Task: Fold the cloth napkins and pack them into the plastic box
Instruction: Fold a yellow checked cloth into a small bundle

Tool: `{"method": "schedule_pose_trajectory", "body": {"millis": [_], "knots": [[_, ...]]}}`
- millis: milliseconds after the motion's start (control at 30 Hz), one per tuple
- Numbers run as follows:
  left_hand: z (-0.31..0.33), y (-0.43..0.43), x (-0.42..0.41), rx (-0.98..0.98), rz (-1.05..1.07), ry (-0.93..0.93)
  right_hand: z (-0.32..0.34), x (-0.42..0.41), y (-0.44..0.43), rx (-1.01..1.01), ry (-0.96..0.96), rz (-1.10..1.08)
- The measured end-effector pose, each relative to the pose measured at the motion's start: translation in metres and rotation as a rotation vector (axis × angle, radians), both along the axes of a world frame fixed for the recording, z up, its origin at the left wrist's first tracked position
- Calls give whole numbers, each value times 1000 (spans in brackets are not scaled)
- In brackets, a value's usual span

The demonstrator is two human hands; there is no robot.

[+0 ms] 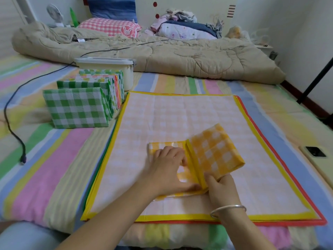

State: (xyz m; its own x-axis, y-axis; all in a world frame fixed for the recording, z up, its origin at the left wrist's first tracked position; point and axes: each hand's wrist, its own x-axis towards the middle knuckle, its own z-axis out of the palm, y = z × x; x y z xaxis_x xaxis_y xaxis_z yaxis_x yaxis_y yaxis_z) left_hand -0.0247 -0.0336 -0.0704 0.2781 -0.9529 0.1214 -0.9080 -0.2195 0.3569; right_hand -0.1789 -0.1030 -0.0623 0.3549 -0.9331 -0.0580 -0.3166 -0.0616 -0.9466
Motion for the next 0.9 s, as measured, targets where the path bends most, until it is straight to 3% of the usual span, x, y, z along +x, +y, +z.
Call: {"method": "schedule_pose_trajectory", "body": {"millis": [133, 200, 267, 333, 367, 433, 500, 600, 700, 800, 900], "knots": [[13, 5, -6, 95, 23, -14, -9, 9, 14, -537, 252, 240], [27, 12, 1, 186, -42, 395, -21, 12, 15, -810, 320, 400], [33, 20, 18, 18, -45, 806, -24, 17, 18, -961, 370, 448], [26, 25, 40, -190, 245, 949, -22, 23, 22, -1022, 428, 434], [22, 26, 50, -286, 427, 932, -22, 26, 24, -1038, 472, 453], [18, 33, 62, -480, 596, 664, -25, 30, 25, -1070, 548, 504], [18, 37, 62, -538, 368, 314, -27, 30, 25, -1056, 599, 535], [13, 29, 49, -222, 18, -39, -27, 32, 23, -1045, 628, 561], [1, 25, 45, 129, -17, -192, -24, 28, 22, -1052, 596, 575], [0, 26, 42, 180, 18, -235, -20, 15, 20, -1063, 441, 438], [2, 30, 32, 186, 55, -241, -10, 3, 24, -1038, 468, 295]]}}
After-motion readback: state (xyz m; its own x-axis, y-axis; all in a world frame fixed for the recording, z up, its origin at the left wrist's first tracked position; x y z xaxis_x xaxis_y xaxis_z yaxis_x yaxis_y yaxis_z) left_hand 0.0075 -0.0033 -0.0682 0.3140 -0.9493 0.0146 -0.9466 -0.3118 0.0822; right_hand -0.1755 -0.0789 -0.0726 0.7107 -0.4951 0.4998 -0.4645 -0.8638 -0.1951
